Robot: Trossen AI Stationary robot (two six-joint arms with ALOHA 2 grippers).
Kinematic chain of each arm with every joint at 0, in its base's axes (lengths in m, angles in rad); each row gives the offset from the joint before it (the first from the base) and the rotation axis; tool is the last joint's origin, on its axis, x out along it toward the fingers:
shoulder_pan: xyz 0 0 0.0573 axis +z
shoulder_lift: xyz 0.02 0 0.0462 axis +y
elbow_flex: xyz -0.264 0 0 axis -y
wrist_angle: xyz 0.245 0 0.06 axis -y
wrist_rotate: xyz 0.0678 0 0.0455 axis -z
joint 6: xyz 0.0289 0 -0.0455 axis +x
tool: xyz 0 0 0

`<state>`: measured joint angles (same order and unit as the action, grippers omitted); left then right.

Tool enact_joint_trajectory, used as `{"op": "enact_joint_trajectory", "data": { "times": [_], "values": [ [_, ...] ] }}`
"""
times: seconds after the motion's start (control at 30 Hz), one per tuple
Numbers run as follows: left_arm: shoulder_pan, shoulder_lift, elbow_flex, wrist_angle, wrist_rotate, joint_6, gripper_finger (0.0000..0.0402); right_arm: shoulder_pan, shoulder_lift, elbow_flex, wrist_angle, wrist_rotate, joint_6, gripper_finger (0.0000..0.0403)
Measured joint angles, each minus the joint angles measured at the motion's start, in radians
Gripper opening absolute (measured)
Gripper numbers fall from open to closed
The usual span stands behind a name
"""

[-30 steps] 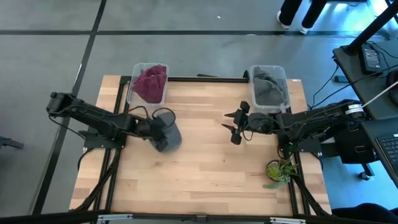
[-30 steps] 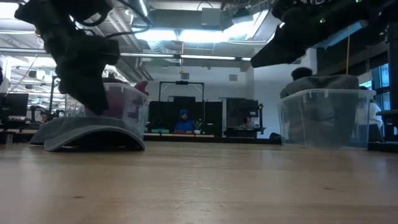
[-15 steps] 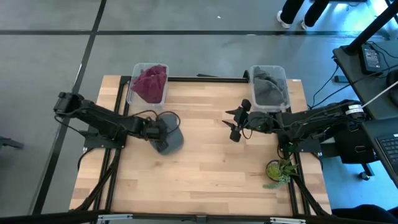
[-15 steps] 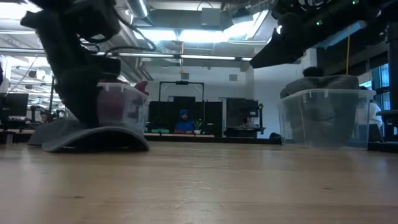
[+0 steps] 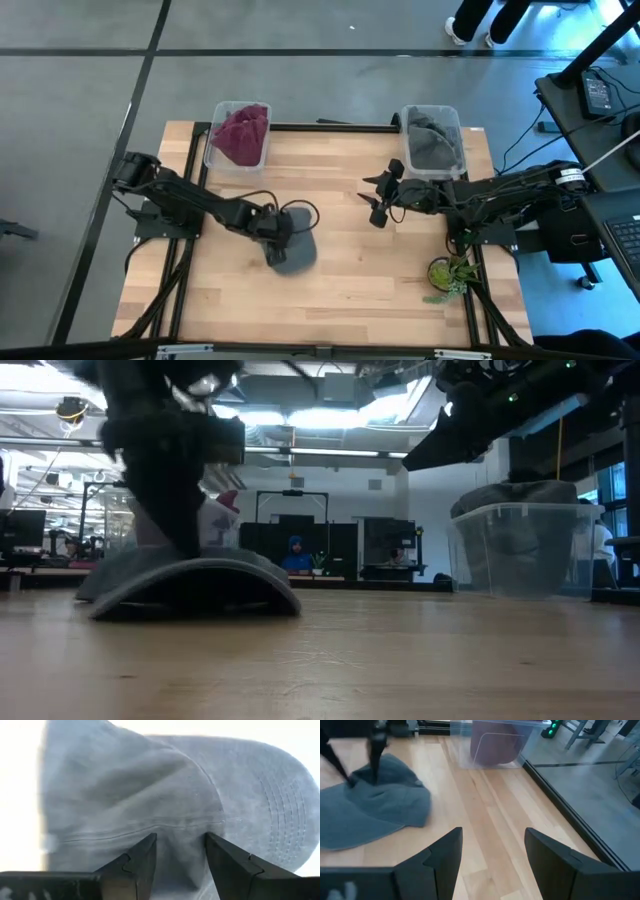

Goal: Pick & Place hat
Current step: Put the gray cap into the right transparent bin

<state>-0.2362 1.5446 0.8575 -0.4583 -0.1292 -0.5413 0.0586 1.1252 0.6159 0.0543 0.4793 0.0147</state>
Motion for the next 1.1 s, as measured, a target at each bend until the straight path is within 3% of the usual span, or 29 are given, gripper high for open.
{"op": "enact_joint_trajectory", "data": {
  "times": [0.13, 0.23, 0.53, 0.87, 1.1],
  "values": [
    [-0.018, -0.042, 0.04, -0.066, -0.25, -0.034, 0.0165, 0.0, 0.0, 0.0, -0.005, 0.0, -0.015, 0.0213],
    [-0.013, -0.078, 0.04, -0.074, -0.315, -0.04, 0.0166, 0.0, 0.0, 0.0, -0.007, 0.0, -0.021, 0.0213],
    [0.059, -0.063, 0.017, -0.264, -0.325, -0.24, 0.0162, -0.006, 0.0, 0.0, -0.017, 0.0, -0.023, 0.0214],
    [0.107, 0.016, -0.041, -0.234, -0.293, -0.329, 0.0162, -0.015, 0.006, 0.0, -0.03, 0.0, -0.023, 0.0213],
    [0.122, 0.055, -0.076, -0.128, -0.241, -0.369, 0.0165, -0.015, 0.043, 0.0, -0.031, 0.0, -0.022, 0.0214]
  ]
}}
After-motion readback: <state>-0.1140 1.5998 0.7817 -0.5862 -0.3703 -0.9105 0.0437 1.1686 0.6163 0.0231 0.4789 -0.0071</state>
